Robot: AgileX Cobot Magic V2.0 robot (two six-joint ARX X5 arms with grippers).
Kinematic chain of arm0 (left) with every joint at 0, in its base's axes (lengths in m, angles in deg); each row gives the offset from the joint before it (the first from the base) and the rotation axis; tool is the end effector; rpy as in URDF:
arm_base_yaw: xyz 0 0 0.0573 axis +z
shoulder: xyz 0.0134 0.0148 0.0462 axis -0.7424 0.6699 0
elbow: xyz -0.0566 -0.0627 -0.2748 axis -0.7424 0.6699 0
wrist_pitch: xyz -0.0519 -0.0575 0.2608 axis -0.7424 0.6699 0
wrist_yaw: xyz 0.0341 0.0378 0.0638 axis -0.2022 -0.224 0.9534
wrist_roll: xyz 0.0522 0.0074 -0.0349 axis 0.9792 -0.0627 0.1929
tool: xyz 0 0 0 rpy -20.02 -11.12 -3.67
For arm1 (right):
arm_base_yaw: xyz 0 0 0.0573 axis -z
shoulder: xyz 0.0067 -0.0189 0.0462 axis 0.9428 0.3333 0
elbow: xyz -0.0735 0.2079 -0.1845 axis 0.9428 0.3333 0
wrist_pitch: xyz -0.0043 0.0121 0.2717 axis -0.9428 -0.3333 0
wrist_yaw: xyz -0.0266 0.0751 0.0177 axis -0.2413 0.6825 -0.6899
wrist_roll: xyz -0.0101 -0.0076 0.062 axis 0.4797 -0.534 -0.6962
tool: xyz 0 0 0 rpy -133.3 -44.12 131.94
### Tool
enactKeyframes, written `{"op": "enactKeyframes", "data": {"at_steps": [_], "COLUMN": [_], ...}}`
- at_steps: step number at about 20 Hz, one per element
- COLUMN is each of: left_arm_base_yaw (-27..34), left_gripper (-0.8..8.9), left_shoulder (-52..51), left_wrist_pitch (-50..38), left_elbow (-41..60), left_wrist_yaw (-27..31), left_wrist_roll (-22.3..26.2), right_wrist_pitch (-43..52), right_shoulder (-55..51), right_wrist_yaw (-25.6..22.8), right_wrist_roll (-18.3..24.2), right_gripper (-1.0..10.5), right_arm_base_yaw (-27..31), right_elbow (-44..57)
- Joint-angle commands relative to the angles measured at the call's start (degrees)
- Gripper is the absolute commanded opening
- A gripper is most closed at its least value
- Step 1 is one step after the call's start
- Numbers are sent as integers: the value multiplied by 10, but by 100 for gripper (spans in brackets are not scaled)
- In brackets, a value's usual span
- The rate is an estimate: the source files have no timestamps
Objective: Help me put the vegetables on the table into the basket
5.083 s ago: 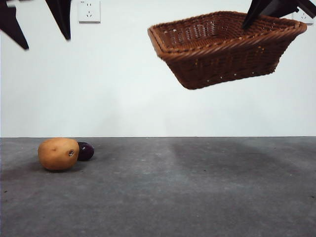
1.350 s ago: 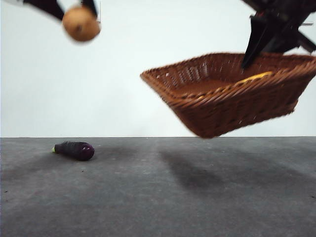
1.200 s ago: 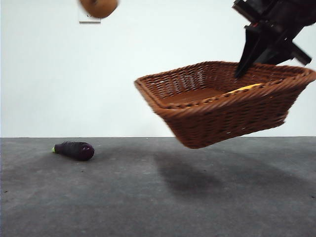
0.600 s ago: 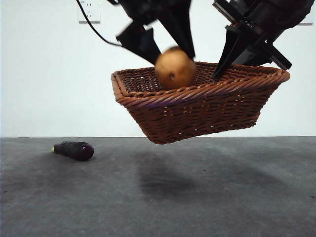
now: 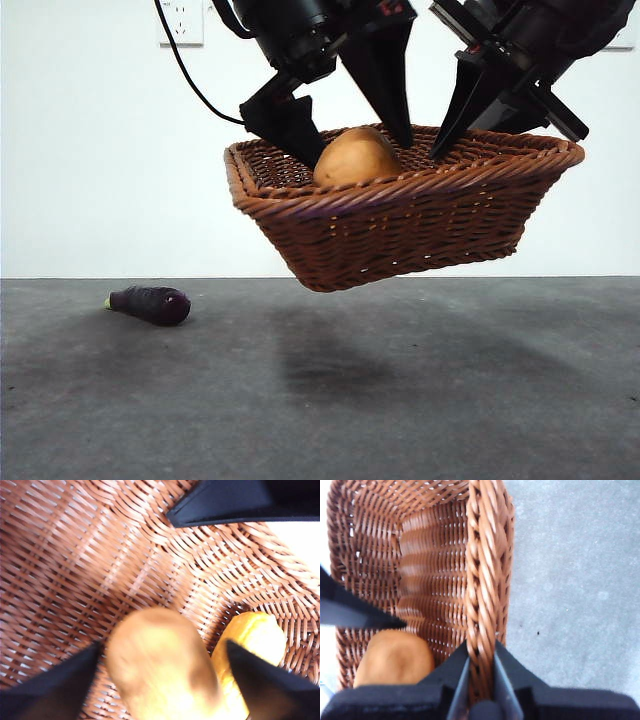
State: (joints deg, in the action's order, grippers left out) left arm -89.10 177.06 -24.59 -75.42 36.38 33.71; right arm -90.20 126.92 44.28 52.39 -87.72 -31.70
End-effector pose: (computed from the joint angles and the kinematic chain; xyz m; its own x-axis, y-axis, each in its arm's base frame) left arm 0.3072 -0.2826 0.3104 0.2130 -0.5051 -0.8364 0.7308 0.6505 -0.2067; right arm 0.3211 0.1211 0.2950 0.3795 0.6146 -0.6915 -0.3967 0.7834 0.4785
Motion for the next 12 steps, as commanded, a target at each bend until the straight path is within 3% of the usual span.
{"op": "enactKeyframes", "data": {"at_steps": [1,6,12], "left_arm_base_yaw": [11,56,207], "left_gripper": [474,474,473], "left_shoulder": [-2,-73,-168], "left_wrist_pitch": [-1,-9,0], "left_elbow": [2,2,2], "left_wrist_yaw": [-1,5,6], "left_wrist_roll": [6,0,-60], "right_wrist_pitch": [7,7,20], "right_shoulder": [2,2,0], "right_wrist_yaw": [8,-3,-3], "right_wrist_roll": [-8,2,1], "right_gripper": [-10,-10,-10], "right_arm_base_yaw": [-1,0,9], "right_elbow": [3,3,-5]}}
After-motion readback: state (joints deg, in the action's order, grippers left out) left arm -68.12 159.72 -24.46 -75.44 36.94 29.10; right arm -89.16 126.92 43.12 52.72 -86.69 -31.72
